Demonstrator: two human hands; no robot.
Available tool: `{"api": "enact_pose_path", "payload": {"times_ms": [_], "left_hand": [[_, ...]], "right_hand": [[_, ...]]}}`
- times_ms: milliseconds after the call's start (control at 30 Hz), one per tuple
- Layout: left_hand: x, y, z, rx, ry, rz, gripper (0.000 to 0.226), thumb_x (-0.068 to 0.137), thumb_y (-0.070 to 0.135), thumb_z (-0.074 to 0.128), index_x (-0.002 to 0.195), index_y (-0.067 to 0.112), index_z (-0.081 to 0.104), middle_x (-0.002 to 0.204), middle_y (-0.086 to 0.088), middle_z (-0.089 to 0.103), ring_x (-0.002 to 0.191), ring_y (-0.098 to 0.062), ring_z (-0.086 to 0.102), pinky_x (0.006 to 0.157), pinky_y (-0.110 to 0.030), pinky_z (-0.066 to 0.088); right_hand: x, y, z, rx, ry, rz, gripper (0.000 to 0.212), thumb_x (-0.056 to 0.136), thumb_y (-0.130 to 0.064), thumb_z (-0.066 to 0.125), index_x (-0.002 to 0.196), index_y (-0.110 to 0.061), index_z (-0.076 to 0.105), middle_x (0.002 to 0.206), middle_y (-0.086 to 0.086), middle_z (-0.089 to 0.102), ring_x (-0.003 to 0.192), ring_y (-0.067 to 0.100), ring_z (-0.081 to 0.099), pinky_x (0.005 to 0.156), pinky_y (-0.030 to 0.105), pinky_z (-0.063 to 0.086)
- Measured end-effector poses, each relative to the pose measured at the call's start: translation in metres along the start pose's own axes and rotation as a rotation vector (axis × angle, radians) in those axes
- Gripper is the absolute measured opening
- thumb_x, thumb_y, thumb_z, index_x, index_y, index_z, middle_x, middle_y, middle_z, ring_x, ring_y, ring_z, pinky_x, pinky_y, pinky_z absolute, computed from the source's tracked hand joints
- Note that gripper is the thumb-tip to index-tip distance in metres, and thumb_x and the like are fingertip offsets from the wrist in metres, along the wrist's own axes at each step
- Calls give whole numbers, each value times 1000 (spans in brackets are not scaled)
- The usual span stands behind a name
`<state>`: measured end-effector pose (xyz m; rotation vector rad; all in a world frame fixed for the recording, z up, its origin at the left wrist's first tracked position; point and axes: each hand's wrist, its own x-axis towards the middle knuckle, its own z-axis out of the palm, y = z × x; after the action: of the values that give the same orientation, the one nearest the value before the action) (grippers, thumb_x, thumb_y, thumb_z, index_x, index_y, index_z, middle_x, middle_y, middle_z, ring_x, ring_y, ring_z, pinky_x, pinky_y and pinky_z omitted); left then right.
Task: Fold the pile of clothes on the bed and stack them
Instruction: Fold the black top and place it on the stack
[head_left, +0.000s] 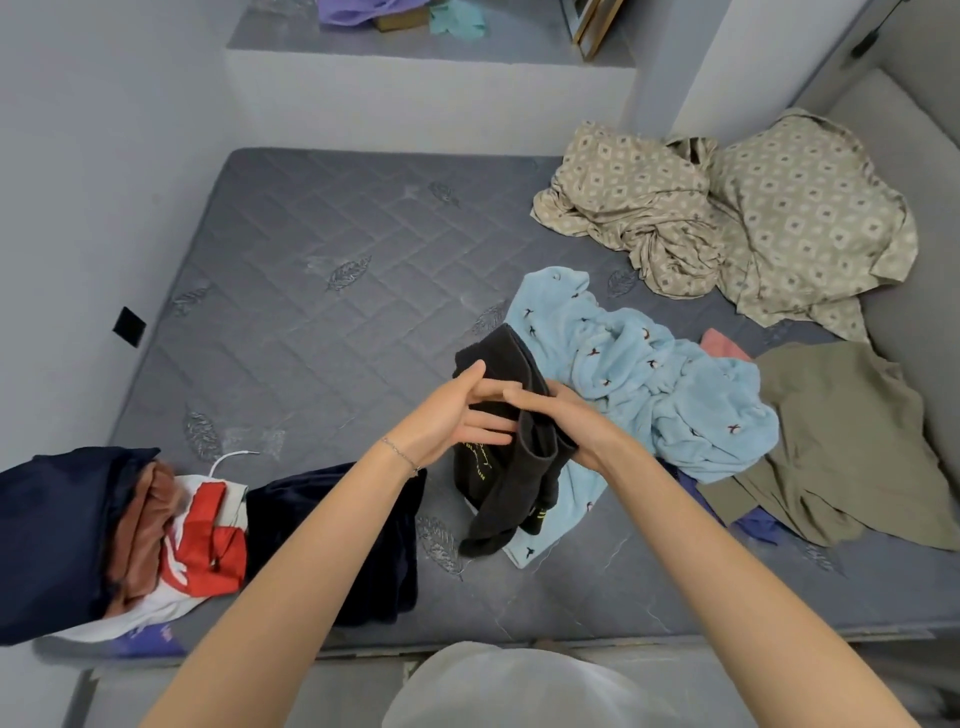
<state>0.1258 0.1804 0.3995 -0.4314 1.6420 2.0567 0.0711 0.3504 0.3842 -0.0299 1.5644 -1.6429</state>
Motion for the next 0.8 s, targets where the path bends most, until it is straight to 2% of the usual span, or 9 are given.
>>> {"api": "enact_pose_path", "payload": {"times_ms": [100,233,333,433,533,633,667,733,800], "left_hand": [[-4,-6,-16,2,87,-22,53,108,39,20,123,6,60,111,-15,68,89,-29,72,74,-32,60],[0,-13,-46,-100,354,146,42,107,35,30,100,12,65,90,-6,62,64,-15,65,60,-27,56],[4,-11,-63,-152,424,378,29,104,26,40,101,16,67,91,1,56,70,-10,55,66,-25,52],[14,-8,-61,-75,434,447,29,105,18,38,103,17,67,99,1,62,83,-10,61,75,-23,52],[35,-27,-49,116,380,401,27,106,20,38,108,22,66,112,4,65,100,-8,61,87,-22,50],[65,-73,-35,367,318,282,22,103,16,44,111,23,64,117,5,62,103,8,56,93,-11,42],[78,-96,-32,450,306,234,22,103,16,46,114,22,63,120,3,60,105,8,54,97,-13,41],[102,-145,-25,602,285,135,26,101,17,48,124,20,61,126,0,58,116,-5,52,109,-29,39],[124,-190,-18,701,243,42,32,101,18,50,132,17,57,134,-2,55,127,-14,48,114,-37,34]], "right_hand": [[-1,16,4,93,43,35,35,89,3,57,123,-7,61,112,17,68,95,25,68,86,36,56],[-4,29,22,209,-91,-1,41,83,8,52,119,-9,63,109,13,69,94,23,67,86,34,54],[-5,27,31,314,-147,-35,46,76,0,55,120,-12,62,109,9,69,96,23,67,85,33,54],[-7,34,17,437,-125,-63,50,79,-1,53,126,-15,59,119,8,67,106,24,64,95,37,49],[-9,53,-18,502,-14,-41,53,79,5,55,127,-18,58,121,7,68,108,23,65,95,37,51],[-6,92,-67,373,224,62,54,82,7,55,128,-19,60,124,8,68,113,27,63,93,40,51],[-3,110,-84,327,314,109,54,82,9,56,129,-19,60,124,9,67,114,29,63,92,39,51],[3,151,-111,270,467,189,51,83,11,56,125,-17,62,125,11,66,113,30,62,91,39,51],[12,193,-131,218,550,241,52,82,13,54,126,-16,62,124,10,66,115,30,61,95,40,50]]}}
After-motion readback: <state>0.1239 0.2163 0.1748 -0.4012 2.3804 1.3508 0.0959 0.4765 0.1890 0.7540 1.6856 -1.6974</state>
